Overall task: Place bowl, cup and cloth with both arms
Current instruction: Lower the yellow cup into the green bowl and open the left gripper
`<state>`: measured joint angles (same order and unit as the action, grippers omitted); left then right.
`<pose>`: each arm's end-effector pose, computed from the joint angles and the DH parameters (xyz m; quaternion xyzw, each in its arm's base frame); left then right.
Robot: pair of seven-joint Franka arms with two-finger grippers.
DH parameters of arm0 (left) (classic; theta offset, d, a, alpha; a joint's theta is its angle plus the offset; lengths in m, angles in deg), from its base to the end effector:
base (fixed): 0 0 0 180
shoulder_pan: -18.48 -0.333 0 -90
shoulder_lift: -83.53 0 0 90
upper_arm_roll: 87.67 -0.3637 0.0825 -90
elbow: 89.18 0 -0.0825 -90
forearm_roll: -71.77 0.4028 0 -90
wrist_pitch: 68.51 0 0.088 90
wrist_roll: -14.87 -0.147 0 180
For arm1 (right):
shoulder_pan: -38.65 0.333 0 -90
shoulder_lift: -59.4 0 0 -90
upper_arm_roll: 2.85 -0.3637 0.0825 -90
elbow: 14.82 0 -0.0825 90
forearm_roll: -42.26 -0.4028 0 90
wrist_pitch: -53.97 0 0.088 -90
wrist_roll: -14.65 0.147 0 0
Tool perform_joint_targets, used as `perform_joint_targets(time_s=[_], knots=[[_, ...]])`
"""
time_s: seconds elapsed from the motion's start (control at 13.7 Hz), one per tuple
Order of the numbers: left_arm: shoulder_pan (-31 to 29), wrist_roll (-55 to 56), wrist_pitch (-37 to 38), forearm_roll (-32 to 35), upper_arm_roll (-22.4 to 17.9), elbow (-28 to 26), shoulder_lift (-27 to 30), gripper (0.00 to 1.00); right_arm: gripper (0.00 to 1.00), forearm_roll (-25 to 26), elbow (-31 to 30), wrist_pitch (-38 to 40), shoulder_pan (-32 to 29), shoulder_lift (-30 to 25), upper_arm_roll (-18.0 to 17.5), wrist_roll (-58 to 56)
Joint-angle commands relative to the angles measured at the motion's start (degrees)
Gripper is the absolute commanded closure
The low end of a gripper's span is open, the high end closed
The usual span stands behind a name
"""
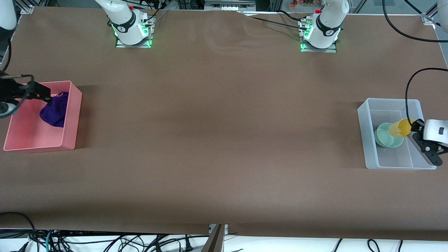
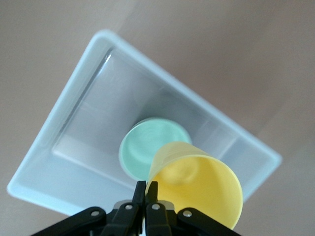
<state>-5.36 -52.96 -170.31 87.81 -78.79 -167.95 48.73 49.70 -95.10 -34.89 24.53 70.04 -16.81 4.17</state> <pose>0.6950 0.2436 0.3428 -0.8726 0.4704 0.1318 0.0013 0.6333 -0.0357 0.6047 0.9951 0.0879 -0.0192 0.0410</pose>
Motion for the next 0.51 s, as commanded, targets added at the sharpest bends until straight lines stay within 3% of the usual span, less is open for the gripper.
perform_joint_targets(time_s=[0.0, 0.22, 0.29, 0.36, 0.44], knots=[[-3.9, -3.1, -10.8, 1.7, 0.6, -8.0, 0.4, 1.0, 0.0, 0.4, 0.3, 0.4, -0.3, -1.0, -0.4, 1.0], [-5.1, -4.9, -16.5, 1.6, 0.7, -10.6, 0.0, 0.99, 0.0, -1.7, 0.0, 3.6, -0.1, -1.2, -0.8, 11.5], [-5.1, -4.8, -16.4, 1.4, 0.8, -10.6, 0.1, 0.5, 0.0, -3.2, 0.0, 4.3, -0.1, -1.3, -1.0, 13.3], [-5.0, -4.9, -15.9, 1.4, 1.0, -10.5, 0.3, 0.39, 0.0, -3.9, 0.0, 5.4, -0.1, -1.3, -1.0, 13.2], [-5.0, -4.9, -15.5, 0.9, 1.0, -10.5, 0.5, 0.0, 0.0, -4.0, 0.0, 6.0, -0.1, -1.3, -0.9, 12.9]])
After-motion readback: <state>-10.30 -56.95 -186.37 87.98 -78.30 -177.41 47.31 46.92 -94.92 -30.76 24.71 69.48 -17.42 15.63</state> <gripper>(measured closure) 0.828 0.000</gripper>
